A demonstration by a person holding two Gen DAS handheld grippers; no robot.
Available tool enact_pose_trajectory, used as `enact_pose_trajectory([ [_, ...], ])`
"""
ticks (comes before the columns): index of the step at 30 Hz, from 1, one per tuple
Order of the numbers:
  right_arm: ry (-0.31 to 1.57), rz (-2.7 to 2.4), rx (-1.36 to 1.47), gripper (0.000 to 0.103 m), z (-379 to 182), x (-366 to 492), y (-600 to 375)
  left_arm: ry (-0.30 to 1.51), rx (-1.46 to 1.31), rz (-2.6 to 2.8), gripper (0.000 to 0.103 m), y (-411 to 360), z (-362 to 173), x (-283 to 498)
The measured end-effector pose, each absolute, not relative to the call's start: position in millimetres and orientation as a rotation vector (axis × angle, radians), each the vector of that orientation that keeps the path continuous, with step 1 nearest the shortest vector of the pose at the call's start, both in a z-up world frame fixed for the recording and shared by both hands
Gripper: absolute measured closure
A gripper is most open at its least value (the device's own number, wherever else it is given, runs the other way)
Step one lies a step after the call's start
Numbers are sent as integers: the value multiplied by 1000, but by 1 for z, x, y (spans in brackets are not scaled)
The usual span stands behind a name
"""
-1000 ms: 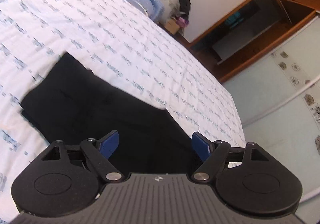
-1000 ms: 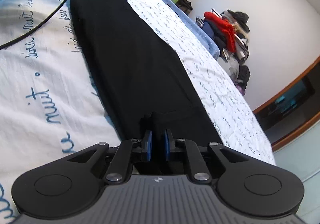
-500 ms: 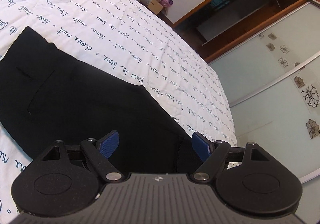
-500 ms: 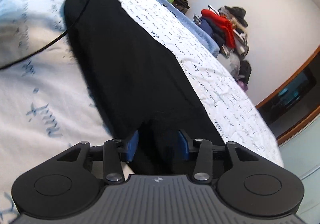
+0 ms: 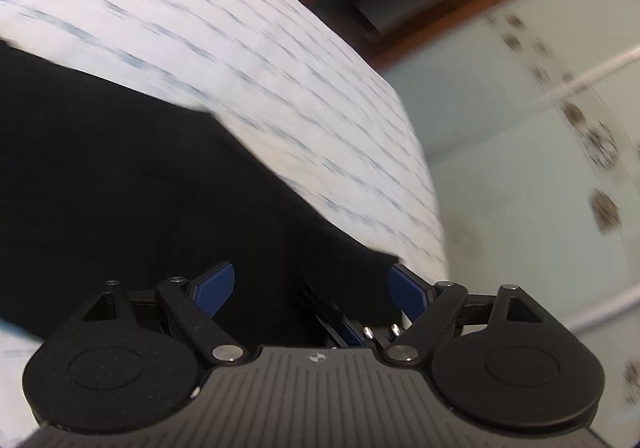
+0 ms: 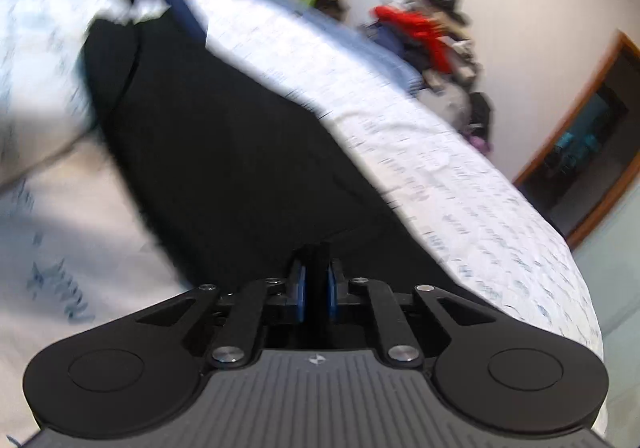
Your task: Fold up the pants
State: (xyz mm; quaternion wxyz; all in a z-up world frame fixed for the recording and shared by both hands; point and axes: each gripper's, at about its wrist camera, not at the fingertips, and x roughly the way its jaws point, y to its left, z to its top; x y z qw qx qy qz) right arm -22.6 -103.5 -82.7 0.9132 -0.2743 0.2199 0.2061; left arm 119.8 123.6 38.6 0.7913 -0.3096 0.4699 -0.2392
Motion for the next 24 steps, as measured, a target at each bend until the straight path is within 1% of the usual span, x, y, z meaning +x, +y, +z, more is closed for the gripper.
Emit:
enact_pose_trajectory([
  [2,433,416,-490,93,-72,-22,-117,1073,-691,-553,11,100,25,135],
  [5,426,396,-462,93,-66,-21,-128,1191,-729,-561,11,65,1,160],
  [7,414,397,-444,93,-63,-22,-132,1239,-709,-590,11,42,-9,171],
  [10,406,404,-430,93,-58,-23,-134,1300,-657,-573,14,13,-21,185],
  [12,398,401,-433,93,-59,-27,-135,1299,-600,-568,25,1,-25,193],
  [13,400,404,-433,93,-58,-27,-135,1314,-585,-544,34,-2,-27,197],
  [14,399,399,-432,93,-58,-27,-136,1316,-564,-547,60,-4,-29,200],
  [15,401,399,-433,93,-58,-26,-136,1316,-527,-556,81,-8,-29,203],
  [17,400,397,-427,93,-57,-26,-136,1308,-450,-574,91,-11,-29,205],
  [18,404,399,-427,93,-57,-25,-135,1301,-426,-575,98,-11,-29,203],
  [21,410,421,-432,93,-56,-25,-128,1260,-382,-561,98,-1,-25,196],
  [24,407,471,-419,93,-52,-24,-115,1225,-378,-529,98,25,-16,192],
])
